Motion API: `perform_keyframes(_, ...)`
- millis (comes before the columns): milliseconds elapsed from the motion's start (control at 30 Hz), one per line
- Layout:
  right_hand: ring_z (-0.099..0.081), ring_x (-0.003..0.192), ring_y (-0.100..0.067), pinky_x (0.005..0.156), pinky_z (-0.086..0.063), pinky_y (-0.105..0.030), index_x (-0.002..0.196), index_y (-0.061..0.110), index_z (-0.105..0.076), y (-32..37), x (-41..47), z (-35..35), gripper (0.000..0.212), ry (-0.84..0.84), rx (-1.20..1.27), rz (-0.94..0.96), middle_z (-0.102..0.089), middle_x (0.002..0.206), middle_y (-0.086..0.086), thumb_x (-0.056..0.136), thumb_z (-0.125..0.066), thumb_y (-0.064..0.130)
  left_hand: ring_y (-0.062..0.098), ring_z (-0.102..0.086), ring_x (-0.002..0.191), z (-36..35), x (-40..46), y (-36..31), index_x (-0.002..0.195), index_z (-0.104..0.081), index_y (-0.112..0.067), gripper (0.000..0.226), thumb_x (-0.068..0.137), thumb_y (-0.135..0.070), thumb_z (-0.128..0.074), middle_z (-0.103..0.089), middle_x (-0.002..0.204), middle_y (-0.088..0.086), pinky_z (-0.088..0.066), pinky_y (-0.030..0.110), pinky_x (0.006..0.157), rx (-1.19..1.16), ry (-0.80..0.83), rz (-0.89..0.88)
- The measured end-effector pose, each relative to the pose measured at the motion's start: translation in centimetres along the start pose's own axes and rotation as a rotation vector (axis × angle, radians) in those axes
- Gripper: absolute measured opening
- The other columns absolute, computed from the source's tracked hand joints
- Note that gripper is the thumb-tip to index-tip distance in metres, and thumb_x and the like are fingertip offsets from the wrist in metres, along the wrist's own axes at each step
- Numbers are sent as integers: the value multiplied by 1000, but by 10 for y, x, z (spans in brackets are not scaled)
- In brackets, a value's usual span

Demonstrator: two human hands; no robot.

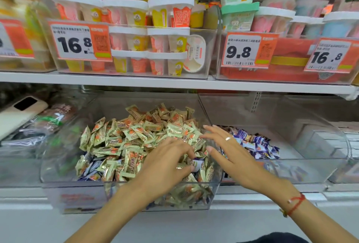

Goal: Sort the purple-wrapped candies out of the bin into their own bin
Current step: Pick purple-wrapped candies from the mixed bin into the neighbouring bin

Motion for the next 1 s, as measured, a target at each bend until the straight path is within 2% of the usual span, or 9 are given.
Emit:
perform_keyframes(67, -17, 136, 14, 108, -24, -21, 130, 48, -46, 1, -4, 9, 42, 28, -27, 21, -19, 146, 40, 91, -34, 59, -6, -47, 105, 9, 1, 1, 102, -59, -40, 17, 87, -48, -59, -56, 116, -24, -42, 22, 89, -50, -35, 46)
perform_keyframes(167, -33, 129, 13, 102, -34, -21, 123, 51, -54, 0, -17, 31, 39, 5, -57, 44, -36, 139, 37, 88, -41, 62, -12, -55, 70, 31, 11, -2, 94, -62, -37, 6, 88, -39, -61, -64, 94, -23, -50, 17, 72, -210, -111, 102)
perform_keyframes(233, -47, 119, 8, 96, -42, -22, 121, 47, -59, -8, -26, 47, 33, -46, -69, 30, -51, 127, 32, 92, -46, 57, -14, -57, 79, 44, 28, -16, 91, -62, -37, 5, 88, -34, -64, -65, 87, -24, -51, 20, 76, -247, -185, 62)
perform_keyframes(333, -57, 106, 2, 85, -51, -31, 116, 44, -62, -33, -32, 73, 27, -151, -208, -76, -60, 114, 28, 92, -51, 51, -3, -62, 86, 45, 66, -50, 94, -62, -36, 9, 88, -42, -60, -68, 89, -20, -49, 26, 74, -186, -243, -21)
perform_keyframes(500, -64, 94, -9, 76, -54, -37, 111, 43, -62, -79, -43, 99, 22, -133, -427, -380, -67, 98, 19, 90, -58, 42, 19, -61, 101, -8, 123, -91, 110, -61, -28, 19, 94, -34, -54, -68, 104, -8, -45, 34, 76, -2, -156, -136)
perform_keyframes(600, -64, 84, -9, 71, -55, -37, 104, 42, -65, -83, -46, 100, 17, -137, -429, -435, -64, 80, 22, 88, -60, 41, 19, -57, 113, -24, 130, -84, 124, -56, -26, 30, 95, -27, -53, -64, 121, -5, -47, 36, 85, 47, -113, -127)
perform_keyframes(733, -62, 75, -2, 69, -55, -37, 101, 41, -68, -70, -41, 97, 14, -159, -354, -403, -63, 75, 23, 89, -61, 37, 12, -58, 109, 5, 99, -54, 122, -58, -30, 28, 95, -29, -52, -65, 116, -12, -51, 33, 85, 85, -191, -117)
perform_keyframes(867, -63, 76, 0, 68, -56, -36, 99, 42, -68, -24, -17, 84, 15, -190, -226, -259, -67, 77, 21, 88, -60, 34, 6, -58, 104, 60, 35, 5, 112, -63, -33, 21, 94, -34, -53, -65, 109, -18, -47, 25, 71, 250, -304, -15)
perform_keyframes(1000, -59, 73, 5, 66, -51, -27, 101, 43, -67, 33, 29, 57, 15, -106, -211, -120, -63, 75, 25, 91, -58, 36, 19, -64, 93, 105, -21, 76, 99, -70, -21, 15, 86, -21, -66, -69, 97, -7, -51, 32, 62, 412, -430, 145)
Point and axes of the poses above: each hand's wrist, its own x-axis towards the middle knuckle, its own z-axis out of the back of the hand, y = z × x, the point moved 7 cm from there along x, towards the middle knuckle
